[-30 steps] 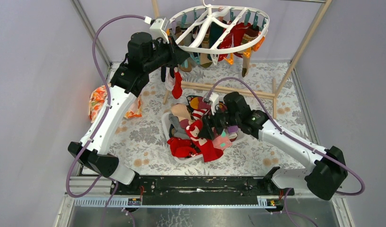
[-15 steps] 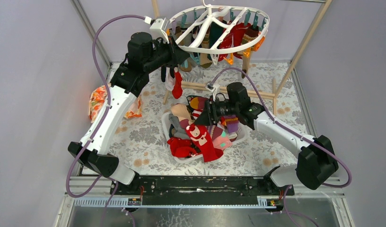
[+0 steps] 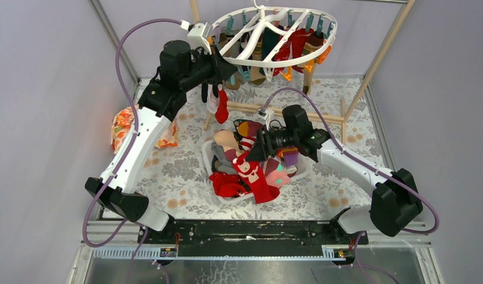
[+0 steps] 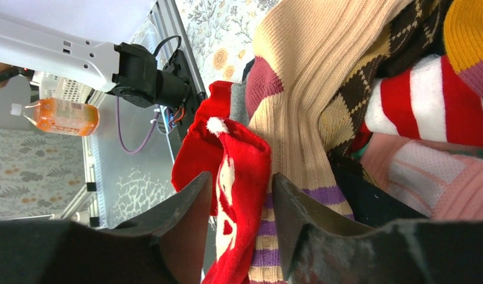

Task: Clip the socks to the hanger
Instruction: Pick up the sock from the bin.

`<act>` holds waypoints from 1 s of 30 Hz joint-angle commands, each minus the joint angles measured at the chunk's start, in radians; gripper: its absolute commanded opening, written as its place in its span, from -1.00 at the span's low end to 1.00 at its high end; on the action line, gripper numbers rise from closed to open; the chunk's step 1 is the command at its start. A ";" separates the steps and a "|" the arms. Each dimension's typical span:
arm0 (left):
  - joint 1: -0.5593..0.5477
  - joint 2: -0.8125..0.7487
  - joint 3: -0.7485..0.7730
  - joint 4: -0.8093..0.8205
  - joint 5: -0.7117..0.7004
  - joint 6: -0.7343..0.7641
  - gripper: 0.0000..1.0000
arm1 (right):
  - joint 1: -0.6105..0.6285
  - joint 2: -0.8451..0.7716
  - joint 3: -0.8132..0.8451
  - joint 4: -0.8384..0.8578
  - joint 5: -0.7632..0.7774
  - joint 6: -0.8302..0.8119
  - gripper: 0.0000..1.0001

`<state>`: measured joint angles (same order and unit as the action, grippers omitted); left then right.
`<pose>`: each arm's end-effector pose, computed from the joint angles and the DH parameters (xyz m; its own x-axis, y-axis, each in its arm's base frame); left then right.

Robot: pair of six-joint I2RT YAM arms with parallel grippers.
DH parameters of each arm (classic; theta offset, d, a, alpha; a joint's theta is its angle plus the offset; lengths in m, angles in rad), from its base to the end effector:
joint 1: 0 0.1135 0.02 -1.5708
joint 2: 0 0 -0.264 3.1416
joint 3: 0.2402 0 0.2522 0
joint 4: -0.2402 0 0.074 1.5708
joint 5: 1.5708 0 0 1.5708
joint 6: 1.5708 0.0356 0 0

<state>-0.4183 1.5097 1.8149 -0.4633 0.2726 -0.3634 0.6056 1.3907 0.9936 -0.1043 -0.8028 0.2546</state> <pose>0.2944 -0.1414 0.4908 -0.3599 -0.2146 -0.9080 0.5416 0.7443 -0.3906 0.2390 0.1966 0.2864 -0.6127 -0.2114 -0.7616 -0.7851 0.2742 0.5555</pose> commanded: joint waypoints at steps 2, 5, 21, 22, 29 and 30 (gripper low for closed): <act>0.001 -0.025 -0.006 0.012 0.013 0.015 -0.98 | -0.006 -0.015 0.003 0.079 -0.010 0.023 -0.31; 0.001 -0.024 -0.006 0.012 0.013 0.017 -0.98 | -0.010 -0.043 -0.024 0.193 0.000 0.076 -0.86; 0.027 -0.029 -0.033 0.069 0.151 -0.089 -0.99 | -0.156 0.005 -0.207 1.404 -0.010 0.724 -1.00; 0.032 -0.027 -0.035 0.073 0.171 -0.101 -0.99 | -0.159 0.055 -0.189 1.527 -0.017 0.802 -1.00; 0.078 -0.023 -0.051 0.117 0.278 -0.161 -0.99 | -0.168 0.302 -0.028 1.824 -0.021 1.086 -1.00; 0.082 -0.022 -0.053 0.119 0.287 -0.164 -1.00 | -0.169 0.306 -0.017 1.823 -0.015 1.085 -1.00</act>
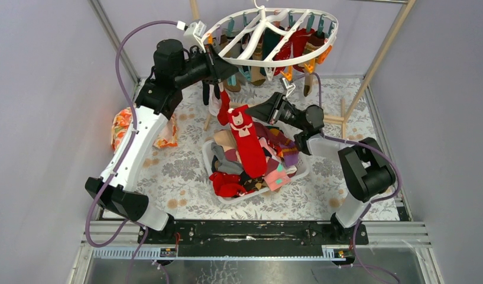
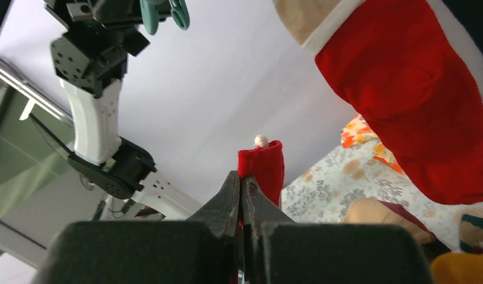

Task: Clip the socks to the hanger
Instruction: Pick up the sock from the bin, then clamp the sock onto the hanger.

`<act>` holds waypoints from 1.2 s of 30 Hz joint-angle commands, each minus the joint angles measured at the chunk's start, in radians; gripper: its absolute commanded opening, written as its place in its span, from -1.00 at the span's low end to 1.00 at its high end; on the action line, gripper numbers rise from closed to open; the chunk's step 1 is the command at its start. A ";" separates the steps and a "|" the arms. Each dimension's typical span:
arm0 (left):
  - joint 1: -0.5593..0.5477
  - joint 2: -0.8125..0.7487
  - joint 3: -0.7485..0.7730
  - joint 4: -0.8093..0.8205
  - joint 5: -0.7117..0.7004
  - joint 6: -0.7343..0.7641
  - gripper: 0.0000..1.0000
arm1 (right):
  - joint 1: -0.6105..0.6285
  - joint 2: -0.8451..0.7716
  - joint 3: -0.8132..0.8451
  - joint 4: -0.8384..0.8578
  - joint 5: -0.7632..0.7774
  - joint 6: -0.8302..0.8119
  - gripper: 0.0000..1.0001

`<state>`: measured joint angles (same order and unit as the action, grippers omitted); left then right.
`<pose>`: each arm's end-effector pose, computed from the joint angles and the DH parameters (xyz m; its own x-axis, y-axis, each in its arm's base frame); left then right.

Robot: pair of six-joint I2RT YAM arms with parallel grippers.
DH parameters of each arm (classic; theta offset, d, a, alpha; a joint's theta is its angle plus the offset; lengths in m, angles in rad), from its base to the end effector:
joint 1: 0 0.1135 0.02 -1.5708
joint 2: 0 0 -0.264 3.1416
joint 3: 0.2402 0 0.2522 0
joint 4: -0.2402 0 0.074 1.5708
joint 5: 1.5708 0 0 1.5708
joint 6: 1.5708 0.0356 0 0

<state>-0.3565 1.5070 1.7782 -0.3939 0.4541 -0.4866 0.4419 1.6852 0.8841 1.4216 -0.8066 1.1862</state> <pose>0.3022 -0.1292 0.4874 -0.4388 -0.2850 -0.8522 0.5842 0.6301 -0.5116 0.2999 0.1703 0.2990 -0.5693 0.4403 -0.6943 -0.7974 -0.0901 0.5967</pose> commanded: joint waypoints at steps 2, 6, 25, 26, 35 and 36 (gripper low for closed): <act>0.028 -0.020 -0.020 0.056 0.124 -0.047 -1.00 | -0.006 0.022 0.117 0.298 -0.007 0.152 -1.00; 0.038 -0.011 -0.033 0.080 0.175 -0.085 -1.00 | -0.005 0.069 0.197 0.298 0.001 0.191 -1.00; 0.089 -0.008 -0.122 0.277 0.345 -0.266 -1.00 | -0.003 0.188 0.414 0.301 -0.023 0.315 -1.00; 0.091 -0.008 -0.123 0.279 0.348 -0.268 -1.00 | -0.003 0.193 0.424 0.301 -0.021 0.319 -1.00; 0.098 -0.015 -0.134 0.289 0.362 -0.280 -1.00 | -0.002 0.215 0.461 0.300 0.001 0.331 -1.00; 0.098 -0.014 -0.134 0.289 0.363 -0.282 -1.00 | -0.004 0.216 0.461 0.300 0.004 0.329 -1.00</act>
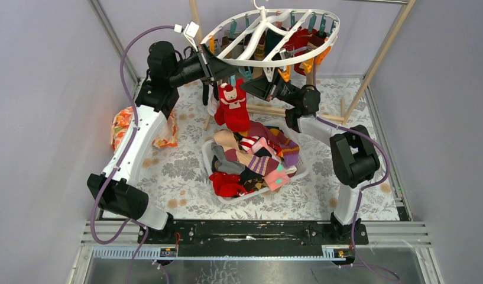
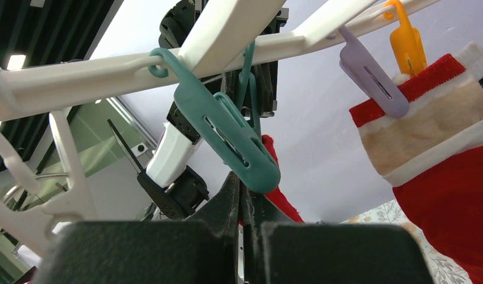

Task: Clip the socks to the hanger
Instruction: Clamp the sock onto the hanger.

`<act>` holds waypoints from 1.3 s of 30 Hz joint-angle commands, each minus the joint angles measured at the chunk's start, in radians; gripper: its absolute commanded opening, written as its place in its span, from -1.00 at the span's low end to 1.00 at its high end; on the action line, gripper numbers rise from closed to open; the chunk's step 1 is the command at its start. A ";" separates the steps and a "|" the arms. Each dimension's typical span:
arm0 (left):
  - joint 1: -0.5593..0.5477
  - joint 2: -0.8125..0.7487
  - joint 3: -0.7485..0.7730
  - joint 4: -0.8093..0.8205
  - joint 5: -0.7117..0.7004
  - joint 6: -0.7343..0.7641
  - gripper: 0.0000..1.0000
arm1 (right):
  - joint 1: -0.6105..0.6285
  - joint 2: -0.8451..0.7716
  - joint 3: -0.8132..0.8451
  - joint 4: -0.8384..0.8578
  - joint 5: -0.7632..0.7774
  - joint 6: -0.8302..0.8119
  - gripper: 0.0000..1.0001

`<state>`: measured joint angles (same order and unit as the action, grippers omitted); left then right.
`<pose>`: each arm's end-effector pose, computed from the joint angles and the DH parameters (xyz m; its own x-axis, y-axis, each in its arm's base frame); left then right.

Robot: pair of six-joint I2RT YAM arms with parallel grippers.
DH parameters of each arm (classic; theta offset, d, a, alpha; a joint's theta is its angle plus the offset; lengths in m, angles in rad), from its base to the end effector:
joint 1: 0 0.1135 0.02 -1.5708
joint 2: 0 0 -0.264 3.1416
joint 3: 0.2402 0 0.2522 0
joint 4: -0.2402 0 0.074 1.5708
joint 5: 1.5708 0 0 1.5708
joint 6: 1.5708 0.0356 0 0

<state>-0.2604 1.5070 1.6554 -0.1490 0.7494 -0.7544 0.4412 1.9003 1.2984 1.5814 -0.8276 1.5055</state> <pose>0.3190 -0.1101 0.4725 -0.5803 -0.3642 -0.7284 0.6166 0.3878 -0.6851 0.3469 0.1928 0.3555 -0.6097 0.4588 -0.6464 -0.7922 -0.3253 0.5164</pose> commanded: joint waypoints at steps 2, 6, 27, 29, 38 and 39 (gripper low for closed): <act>0.001 -0.014 -0.008 0.044 0.072 -0.016 -1.00 | -0.001 0.001 0.047 0.140 0.035 0.007 -1.00; 0.001 -0.014 -0.012 0.044 0.073 -0.016 -1.00 | 0.006 0.003 0.059 0.140 0.046 -0.001 -1.00; 0.002 -0.040 -0.015 -0.001 0.016 0.039 -0.92 | 0.049 -0.029 0.015 0.138 0.199 -0.163 -1.00; 0.002 -0.044 -0.013 -0.002 -0.002 0.042 -0.78 | 0.053 -0.030 0.019 0.138 0.195 -0.161 -1.00; 0.002 -0.056 0.004 -0.047 -0.045 0.091 -0.03 | 0.059 -0.033 0.015 0.139 0.208 -0.156 -1.00; 0.003 -0.058 0.005 -0.053 -0.046 0.097 0.01 | 0.061 -0.034 0.016 0.138 0.215 -0.155 -0.96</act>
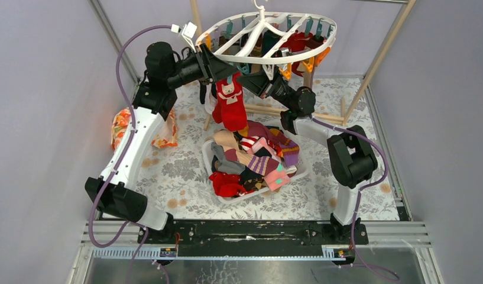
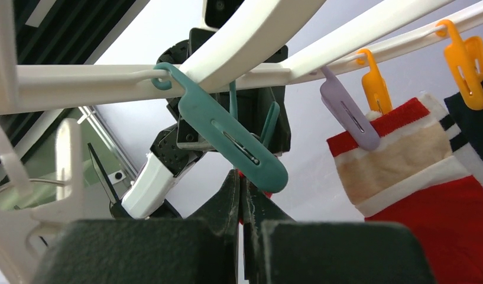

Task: Clip the socks to the hanger
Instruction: Clamp the sock onto the hanger.

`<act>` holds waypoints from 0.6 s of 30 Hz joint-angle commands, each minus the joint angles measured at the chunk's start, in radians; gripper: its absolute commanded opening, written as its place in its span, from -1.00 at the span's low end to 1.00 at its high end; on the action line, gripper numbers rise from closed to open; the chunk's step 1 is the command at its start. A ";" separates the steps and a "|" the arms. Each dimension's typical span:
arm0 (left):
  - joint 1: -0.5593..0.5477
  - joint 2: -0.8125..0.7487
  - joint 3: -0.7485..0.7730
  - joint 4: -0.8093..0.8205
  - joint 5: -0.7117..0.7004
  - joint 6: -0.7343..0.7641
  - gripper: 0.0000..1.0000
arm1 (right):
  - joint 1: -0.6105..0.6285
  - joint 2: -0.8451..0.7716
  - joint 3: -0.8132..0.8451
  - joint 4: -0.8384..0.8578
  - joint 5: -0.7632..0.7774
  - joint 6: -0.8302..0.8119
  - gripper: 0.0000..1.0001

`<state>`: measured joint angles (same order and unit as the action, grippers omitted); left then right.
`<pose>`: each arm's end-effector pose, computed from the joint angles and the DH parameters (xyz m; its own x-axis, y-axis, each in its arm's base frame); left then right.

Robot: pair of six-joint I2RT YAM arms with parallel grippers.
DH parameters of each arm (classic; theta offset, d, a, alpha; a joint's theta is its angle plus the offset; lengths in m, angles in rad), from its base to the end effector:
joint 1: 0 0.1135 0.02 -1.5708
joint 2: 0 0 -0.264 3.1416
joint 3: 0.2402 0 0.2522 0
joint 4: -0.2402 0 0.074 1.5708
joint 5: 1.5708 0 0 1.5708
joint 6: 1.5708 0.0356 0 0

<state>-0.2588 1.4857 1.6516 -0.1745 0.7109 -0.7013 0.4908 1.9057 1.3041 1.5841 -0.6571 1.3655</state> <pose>0.3133 -0.1070 0.4753 -0.5385 -0.3632 -0.7604 0.6247 0.4335 -0.6495 0.3420 0.2074 0.3587 -0.5085 0.6072 -0.6106 -0.8553 -0.2741 0.4397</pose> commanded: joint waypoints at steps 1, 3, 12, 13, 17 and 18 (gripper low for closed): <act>0.001 -0.040 0.011 -0.034 -0.009 0.049 0.08 | 0.013 -0.039 0.012 0.136 0.046 -0.015 -0.94; 0.001 -0.046 0.016 -0.047 -0.013 0.060 0.26 | 0.014 -0.039 0.015 0.136 0.052 -0.015 -0.86; 0.006 -0.124 -0.025 -0.160 -0.027 0.198 0.46 | 0.015 -0.049 -0.006 0.134 0.061 -0.010 -0.70; 0.007 -0.134 -0.039 -0.177 -0.025 0.215 0.45 | 0.015 -0.049 -0.006 0.134 0.057 -0.009 -0.67; 0.006 -0.174 -0.111 -0.203 -0.023 0.238 0.37 | 0.014 -0.054 -0.008 0.134 0.059 -0.004 -0.59; 0.006 -0.182 -0.130 -0.203 -0.017 0.233 0.35 | 0.016 -0.054 -0.008 0.134 0.061 -0.003 -0.58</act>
<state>-0.2577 1.3369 1.5856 -0.3321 0.6876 -0.5224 0.4965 1.9057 1.2907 1.5837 -0.6170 1.3663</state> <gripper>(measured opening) 0.691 0.201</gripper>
